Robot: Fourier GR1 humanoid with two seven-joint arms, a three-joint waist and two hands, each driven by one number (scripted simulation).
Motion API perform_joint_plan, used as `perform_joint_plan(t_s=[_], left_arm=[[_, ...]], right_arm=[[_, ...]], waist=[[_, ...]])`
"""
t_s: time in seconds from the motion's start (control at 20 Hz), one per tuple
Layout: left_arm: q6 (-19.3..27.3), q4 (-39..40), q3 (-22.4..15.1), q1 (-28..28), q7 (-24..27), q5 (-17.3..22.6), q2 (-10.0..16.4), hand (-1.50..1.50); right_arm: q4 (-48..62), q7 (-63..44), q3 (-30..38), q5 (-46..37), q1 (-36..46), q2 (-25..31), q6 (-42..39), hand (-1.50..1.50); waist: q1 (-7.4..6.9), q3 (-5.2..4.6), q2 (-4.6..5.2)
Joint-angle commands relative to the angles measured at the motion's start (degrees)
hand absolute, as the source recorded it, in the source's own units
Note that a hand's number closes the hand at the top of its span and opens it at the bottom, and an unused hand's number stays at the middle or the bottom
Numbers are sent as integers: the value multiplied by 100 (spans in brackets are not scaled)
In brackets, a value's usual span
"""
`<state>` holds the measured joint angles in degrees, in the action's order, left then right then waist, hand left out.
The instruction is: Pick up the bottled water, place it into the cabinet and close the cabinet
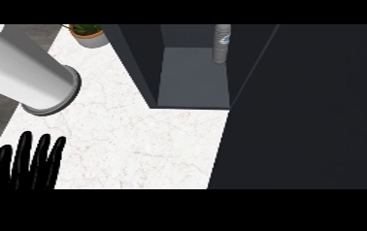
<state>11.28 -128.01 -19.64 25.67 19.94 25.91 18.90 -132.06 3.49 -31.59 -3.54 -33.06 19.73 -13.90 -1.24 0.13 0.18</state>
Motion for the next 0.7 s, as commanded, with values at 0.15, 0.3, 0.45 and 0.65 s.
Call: perform_joint_plan(t_s=[0.15, 0.3, 0.45, 0.65], left_arm=[[-705, -448, 918, 882, 171, 830, 504, -150], [-905, -591, 893, 1126, 188, 961, 536, -150], [-1138, -571, 1162, 1274, 291, 1140, 622, -150], [-1504, -392, 1305, 1422, 491, 1270, 639, -150]], right_arm=[[-264, -493, -1386, -642, 383, -590, 60, 150], [-358, -1066, -1421, -565, 646, -831, 100, 150], [-230, -1133, -1412, -352, 680, -949, 24, 150], [-20, -1381, -1189, 36, 974, -1380, 137, 150]], waist=[[-81, -34, -55], [-177, -37, -35], [-226, -36, -30], [-337, -40, -6]])
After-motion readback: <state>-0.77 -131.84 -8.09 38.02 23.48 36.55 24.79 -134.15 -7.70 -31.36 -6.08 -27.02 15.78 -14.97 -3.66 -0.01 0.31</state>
